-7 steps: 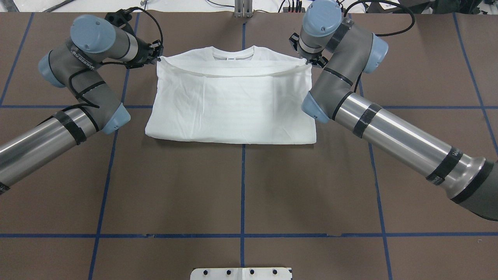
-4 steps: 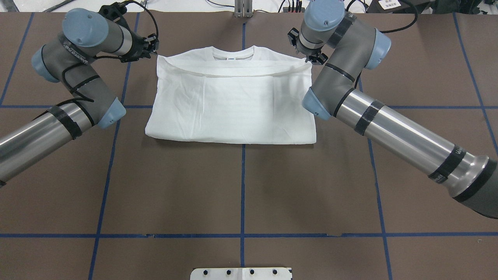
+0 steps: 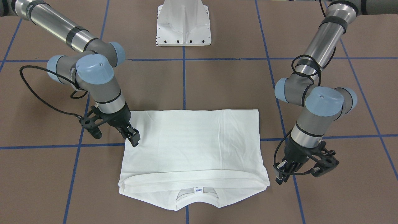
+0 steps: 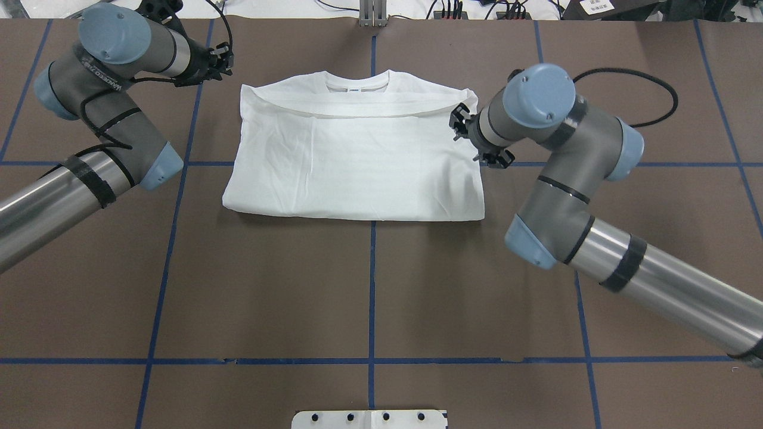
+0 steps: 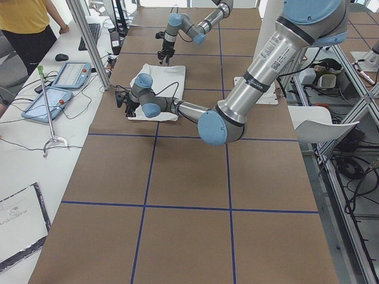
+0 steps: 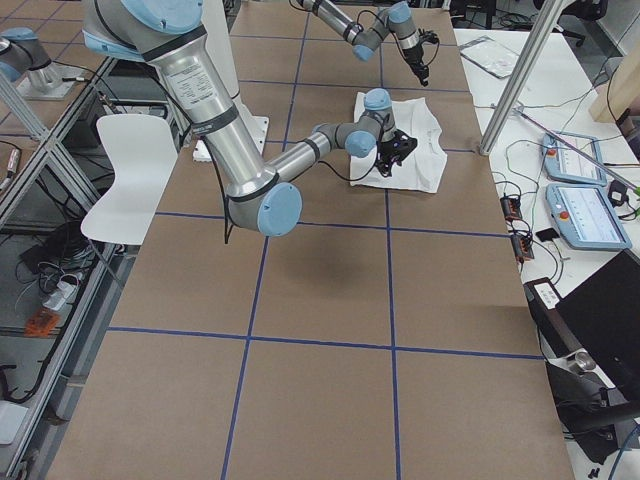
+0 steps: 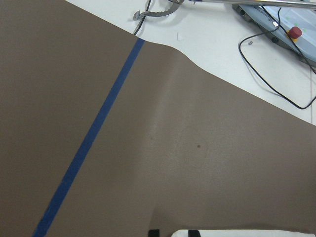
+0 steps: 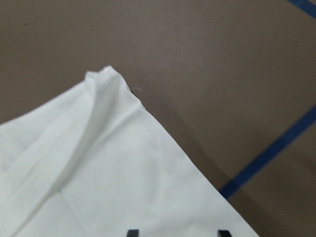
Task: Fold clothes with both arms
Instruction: 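Move the right gripper down to the folded shirt's corner nearest it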
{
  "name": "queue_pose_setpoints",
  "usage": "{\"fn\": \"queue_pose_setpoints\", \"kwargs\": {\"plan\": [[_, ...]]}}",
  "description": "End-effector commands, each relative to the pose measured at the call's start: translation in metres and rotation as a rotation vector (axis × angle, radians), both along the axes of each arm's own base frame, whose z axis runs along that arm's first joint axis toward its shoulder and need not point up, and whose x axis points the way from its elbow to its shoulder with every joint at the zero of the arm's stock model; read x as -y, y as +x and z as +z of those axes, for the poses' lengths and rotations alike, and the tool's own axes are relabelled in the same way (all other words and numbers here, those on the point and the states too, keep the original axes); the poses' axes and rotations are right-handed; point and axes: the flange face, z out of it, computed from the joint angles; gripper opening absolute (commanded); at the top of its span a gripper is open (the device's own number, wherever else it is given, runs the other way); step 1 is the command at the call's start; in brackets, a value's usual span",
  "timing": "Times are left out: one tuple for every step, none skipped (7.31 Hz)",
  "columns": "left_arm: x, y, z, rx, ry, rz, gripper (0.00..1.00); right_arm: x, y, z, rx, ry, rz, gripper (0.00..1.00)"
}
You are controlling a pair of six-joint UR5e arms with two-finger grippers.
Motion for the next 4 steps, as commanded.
{"fn": "queue_pose_setpoints", "kwargs": {"plan": [[-0.003, -0.003, 0.007, -0.006, 0.01, -0.001, 0.32, -0.086, 0.012, 0.021, 0.022, -0.016, -0.03, 0.69], [-0.003, -0.003, 0.007, -0.004, 0.013, -0.001, 0.32, -0.097, 0.006, 0.023, 0.026, -0.035, -0.022, 0.7], [-0.003, -0.003, 0.008, -0.003, 0.012, -0.001, 0.32, -0.107, -0.009, 0.027, 0.012, -0.029, -0.023, 0.7], [-0.003, -0.003, 0.008, -0.002, 0.014, -0.002, 0.32, -0.107, -0.012, 0.03, 0.008, -0.029, -0.02, 0.7]]}}
